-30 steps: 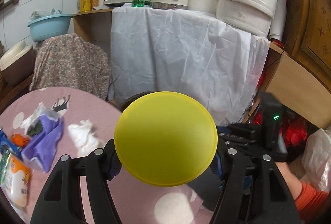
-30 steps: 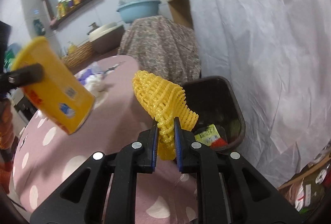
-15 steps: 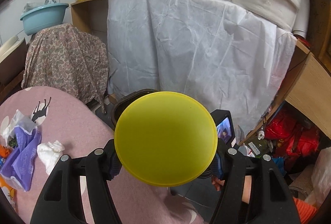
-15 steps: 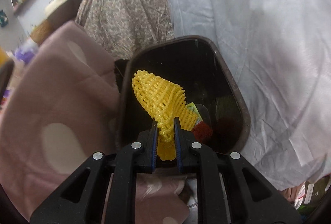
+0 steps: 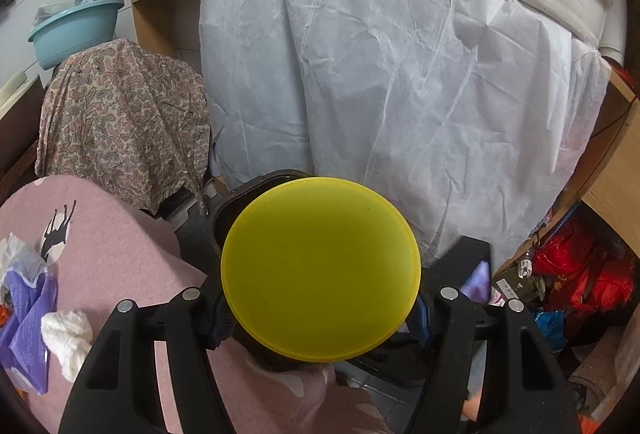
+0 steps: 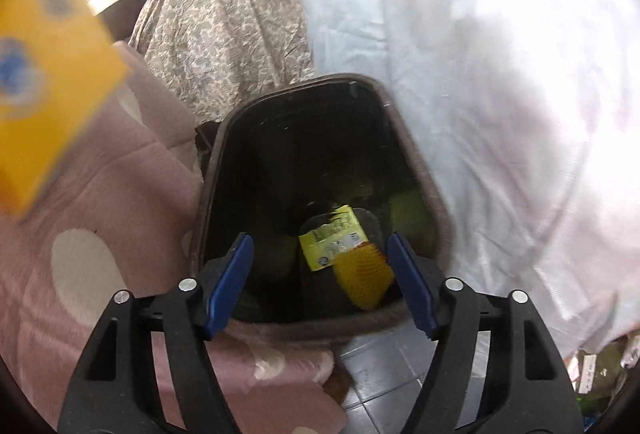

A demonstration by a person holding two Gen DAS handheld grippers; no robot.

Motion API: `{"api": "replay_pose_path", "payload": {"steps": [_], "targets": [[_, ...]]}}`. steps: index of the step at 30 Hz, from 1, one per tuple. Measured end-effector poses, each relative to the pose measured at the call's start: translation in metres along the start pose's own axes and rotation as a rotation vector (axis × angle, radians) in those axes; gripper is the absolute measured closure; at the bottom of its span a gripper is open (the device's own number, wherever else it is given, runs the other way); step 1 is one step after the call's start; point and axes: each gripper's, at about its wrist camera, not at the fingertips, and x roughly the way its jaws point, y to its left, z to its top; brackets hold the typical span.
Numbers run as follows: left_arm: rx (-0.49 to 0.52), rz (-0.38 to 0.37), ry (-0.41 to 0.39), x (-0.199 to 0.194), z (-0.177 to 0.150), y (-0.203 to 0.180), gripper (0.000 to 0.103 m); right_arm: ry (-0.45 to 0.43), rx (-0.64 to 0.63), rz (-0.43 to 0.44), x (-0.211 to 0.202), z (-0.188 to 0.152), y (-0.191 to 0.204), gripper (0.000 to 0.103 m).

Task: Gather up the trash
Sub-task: 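Lower the Lay's can into the bin and open the left gripper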

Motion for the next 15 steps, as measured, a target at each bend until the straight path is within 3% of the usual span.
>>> {"api": "replay_pose_path", "payload": {"steps": [8, 15], "targets": [[-0.021, -0.007, 0.124, 0.057, 0.012, -0.020, 0.037, -0.092, 0.009, -0.094, -0.052, -0.016, -0.017, 0.006], [-0.047, 0.064, 0.236, 0.115, 0.011, -0.025, 0.037, -0.112, 0.026, -0.109, -0.077, -0.037, -0.027, 0.006]]}}
